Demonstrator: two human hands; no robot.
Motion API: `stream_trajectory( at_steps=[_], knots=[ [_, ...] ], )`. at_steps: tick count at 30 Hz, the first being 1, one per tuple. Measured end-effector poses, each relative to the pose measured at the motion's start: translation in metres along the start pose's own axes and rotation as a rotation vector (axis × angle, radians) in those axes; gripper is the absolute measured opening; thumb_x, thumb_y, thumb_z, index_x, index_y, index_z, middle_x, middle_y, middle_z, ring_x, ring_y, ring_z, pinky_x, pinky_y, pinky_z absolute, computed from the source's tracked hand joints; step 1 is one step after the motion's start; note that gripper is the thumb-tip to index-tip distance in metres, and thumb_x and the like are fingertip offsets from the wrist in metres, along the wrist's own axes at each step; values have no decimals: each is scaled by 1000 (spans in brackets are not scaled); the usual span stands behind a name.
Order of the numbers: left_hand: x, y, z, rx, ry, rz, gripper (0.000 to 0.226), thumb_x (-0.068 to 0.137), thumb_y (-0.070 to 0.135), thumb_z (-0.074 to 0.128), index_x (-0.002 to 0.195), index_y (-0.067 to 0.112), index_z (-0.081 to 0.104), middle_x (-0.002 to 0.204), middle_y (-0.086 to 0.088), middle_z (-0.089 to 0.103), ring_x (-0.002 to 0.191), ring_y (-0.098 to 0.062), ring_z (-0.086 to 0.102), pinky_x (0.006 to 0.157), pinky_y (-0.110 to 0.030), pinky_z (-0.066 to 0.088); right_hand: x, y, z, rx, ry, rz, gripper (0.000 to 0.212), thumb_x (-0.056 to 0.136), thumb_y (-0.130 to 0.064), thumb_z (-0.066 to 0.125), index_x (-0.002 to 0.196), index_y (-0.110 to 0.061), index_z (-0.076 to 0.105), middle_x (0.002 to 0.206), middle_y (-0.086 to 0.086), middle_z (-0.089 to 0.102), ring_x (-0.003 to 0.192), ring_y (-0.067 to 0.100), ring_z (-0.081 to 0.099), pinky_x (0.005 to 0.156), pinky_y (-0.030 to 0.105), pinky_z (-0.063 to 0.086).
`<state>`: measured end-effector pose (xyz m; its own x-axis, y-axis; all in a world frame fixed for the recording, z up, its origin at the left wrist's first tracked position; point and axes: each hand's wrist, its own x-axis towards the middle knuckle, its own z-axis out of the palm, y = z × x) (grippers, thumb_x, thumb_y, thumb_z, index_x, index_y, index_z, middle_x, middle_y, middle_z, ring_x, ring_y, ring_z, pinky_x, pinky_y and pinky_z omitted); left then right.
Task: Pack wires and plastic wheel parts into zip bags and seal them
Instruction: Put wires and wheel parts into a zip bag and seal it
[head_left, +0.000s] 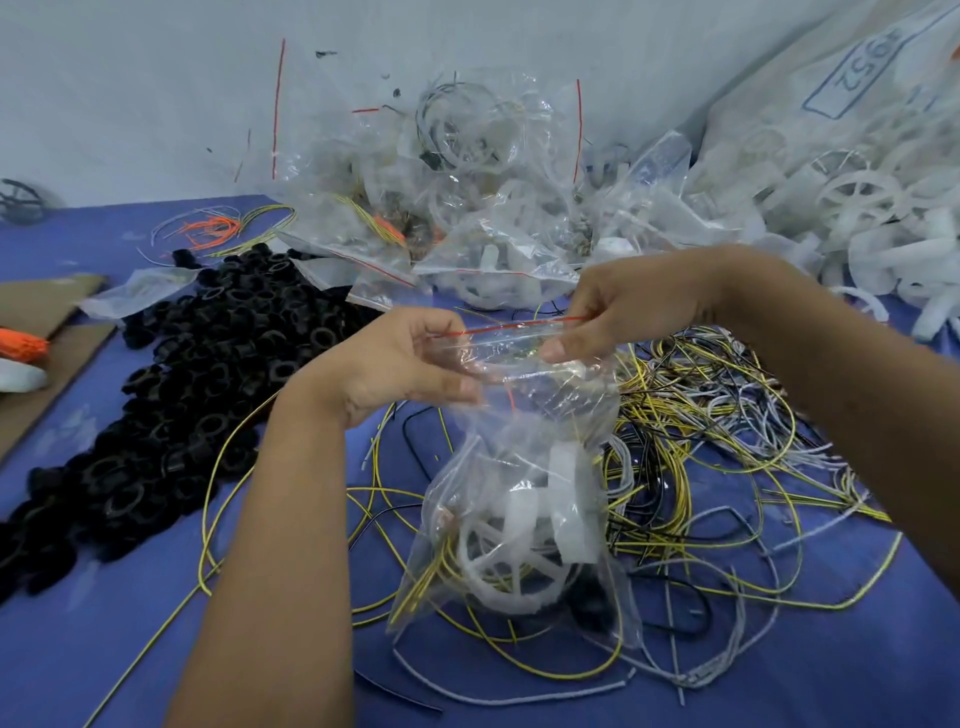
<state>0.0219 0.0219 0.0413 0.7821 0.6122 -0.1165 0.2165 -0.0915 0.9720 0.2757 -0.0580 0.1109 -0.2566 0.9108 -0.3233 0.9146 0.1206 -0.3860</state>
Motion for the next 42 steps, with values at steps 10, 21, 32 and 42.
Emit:
stream_trajectory(
  at_steps=[10,21,32,42],
  knots=[
    [-4,-2,-13,70,14,14,29,76,-8,80,94,-3,58,96,-12,78,85,-19,75,66,-28,60,-9,22,22,588,803,-16,52,76,-58,78,86,-12,56,71,9,66,54,14,59,46,25,45],
    [-3,-1,-15,31,336,100,16,95,17,67,84,6,70,83,-7,74,76,-21,64,72,-35,55,7,6,88,1238,890,98,26,97,-20,68,75,-5,69,75,16,59,72,29,49,68,41,45],
    [18,23,3,455,523,302,31,78,13,88,102,21,70,100,6,71,87,5,61,80,-10,44,7,6,98,1049,1091,-36,6,89,-9,76,84,-10,75,63,10,63,54,14,54,53,23,46],
    [40,37,52,478,315,344,9,86,12,81,90,5,77,83,-10,74,79,-21,69,83,-45,57,7,2,103,799,1165,-165,8,92,-12,73,88,-9,79,83,13,75,79,37,65,70,45,51]
  ],
)
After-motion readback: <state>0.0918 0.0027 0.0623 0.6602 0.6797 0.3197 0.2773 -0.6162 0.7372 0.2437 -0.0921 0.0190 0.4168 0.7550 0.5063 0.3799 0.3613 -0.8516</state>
